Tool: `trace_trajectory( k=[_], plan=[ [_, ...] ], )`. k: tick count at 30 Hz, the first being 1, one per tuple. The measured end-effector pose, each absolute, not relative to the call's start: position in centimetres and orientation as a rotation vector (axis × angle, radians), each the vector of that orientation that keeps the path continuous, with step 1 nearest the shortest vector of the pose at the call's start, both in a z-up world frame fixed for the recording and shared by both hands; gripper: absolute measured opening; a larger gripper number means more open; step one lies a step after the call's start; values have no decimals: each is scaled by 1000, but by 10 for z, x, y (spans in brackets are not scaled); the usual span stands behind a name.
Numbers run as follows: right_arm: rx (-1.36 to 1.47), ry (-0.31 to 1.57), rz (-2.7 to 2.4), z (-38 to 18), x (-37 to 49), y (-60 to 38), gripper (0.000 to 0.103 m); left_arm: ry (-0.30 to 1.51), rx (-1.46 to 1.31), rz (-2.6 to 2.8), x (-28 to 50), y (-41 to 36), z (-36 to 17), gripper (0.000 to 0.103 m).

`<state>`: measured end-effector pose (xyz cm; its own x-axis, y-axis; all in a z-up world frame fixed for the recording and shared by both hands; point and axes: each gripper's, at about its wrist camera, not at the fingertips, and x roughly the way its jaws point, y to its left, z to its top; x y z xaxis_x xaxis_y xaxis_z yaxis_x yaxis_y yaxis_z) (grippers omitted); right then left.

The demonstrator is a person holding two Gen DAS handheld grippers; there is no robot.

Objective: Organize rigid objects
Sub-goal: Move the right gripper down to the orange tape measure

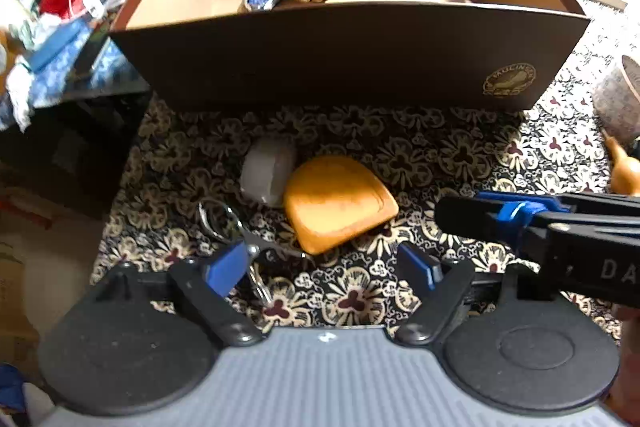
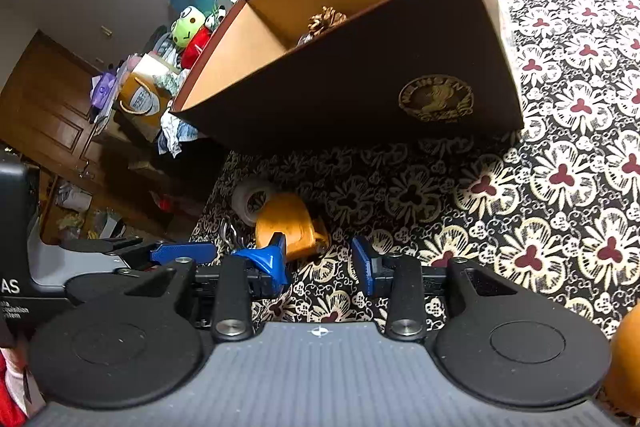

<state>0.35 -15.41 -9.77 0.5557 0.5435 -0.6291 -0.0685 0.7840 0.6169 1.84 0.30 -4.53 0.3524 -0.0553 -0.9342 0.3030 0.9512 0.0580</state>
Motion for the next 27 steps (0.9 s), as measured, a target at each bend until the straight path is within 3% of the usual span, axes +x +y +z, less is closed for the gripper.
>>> trace_trajectory(
  k=[27],
  plan=[
    [652, 904, 404, -107, 33, -146, 20, 1026, 82, -479, 41, 47, -34, 79]
  ],
)
